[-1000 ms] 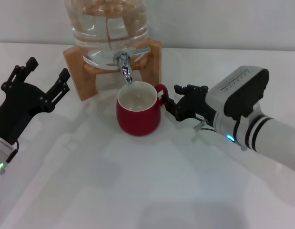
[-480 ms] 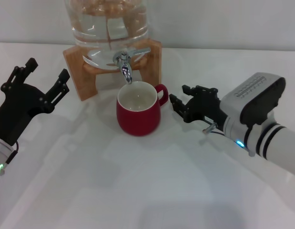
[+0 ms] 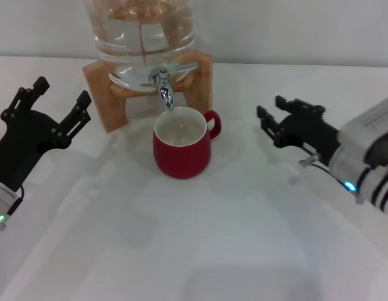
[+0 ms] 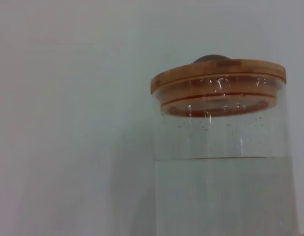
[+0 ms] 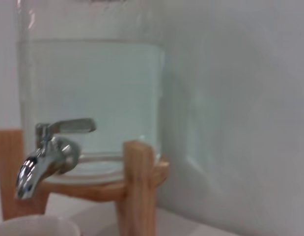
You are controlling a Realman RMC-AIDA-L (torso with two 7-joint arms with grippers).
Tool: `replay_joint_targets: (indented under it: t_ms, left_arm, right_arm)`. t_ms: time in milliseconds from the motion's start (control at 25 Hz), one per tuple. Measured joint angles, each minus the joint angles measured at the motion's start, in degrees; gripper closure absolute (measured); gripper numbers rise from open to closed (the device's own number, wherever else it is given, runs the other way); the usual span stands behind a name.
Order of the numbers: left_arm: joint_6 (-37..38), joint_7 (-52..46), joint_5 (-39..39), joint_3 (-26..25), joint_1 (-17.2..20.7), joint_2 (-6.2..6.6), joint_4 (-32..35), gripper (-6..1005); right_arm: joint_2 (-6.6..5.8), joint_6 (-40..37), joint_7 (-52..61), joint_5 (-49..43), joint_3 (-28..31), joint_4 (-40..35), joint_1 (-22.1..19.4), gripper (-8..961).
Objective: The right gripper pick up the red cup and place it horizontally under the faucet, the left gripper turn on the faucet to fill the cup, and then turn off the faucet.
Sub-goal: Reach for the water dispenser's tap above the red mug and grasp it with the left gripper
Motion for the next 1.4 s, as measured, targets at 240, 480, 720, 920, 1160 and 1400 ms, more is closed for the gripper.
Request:
replay_joint_targets:
  t_ms: [240,480,720,920,1160,1400]
  left_arm:
    - [0.0,0.0,-1.1,0.0,-0.2,0.11,0.0,154]
    - [0.1,0.0,-1.2,0.0,-0.4,0.18,0.3,154]
    - [0.3,0.0,-1.2,0.0,-1.1,0.23,0.1,154]
    - [0.2,0.0,-1.4,0.0,-1.1,0.21,0.3,154]
    - [0.3,0.0,-1.4,0.0,-1.4,0.10,0.2,154]
    - [0.4,0.0,-1.4,0.0,-1.7,-0.02,0.1,154]
  right_arm:
    - [0.73,-10.1,-0.3,-0.1,0.4,-3.5,-2.8,514]
    - [1.72,-17.7,-0.4,0.0,0.8,-6.6,-4.9,512]
    - [1.81,-21.0,-0.5,0.4,0.9,-7.6,-6.4,509]
    - [1.92,-22.7,-0.5,0.6,0.9,-8.5,-6.9,507]
    - [2.03,-22.7,-0.6,0.5,0.8,-9.5,-6.8,505]
    - [1.95,-22.5,-0.5,0.1,-0.2,-9.8,-6.5,491]
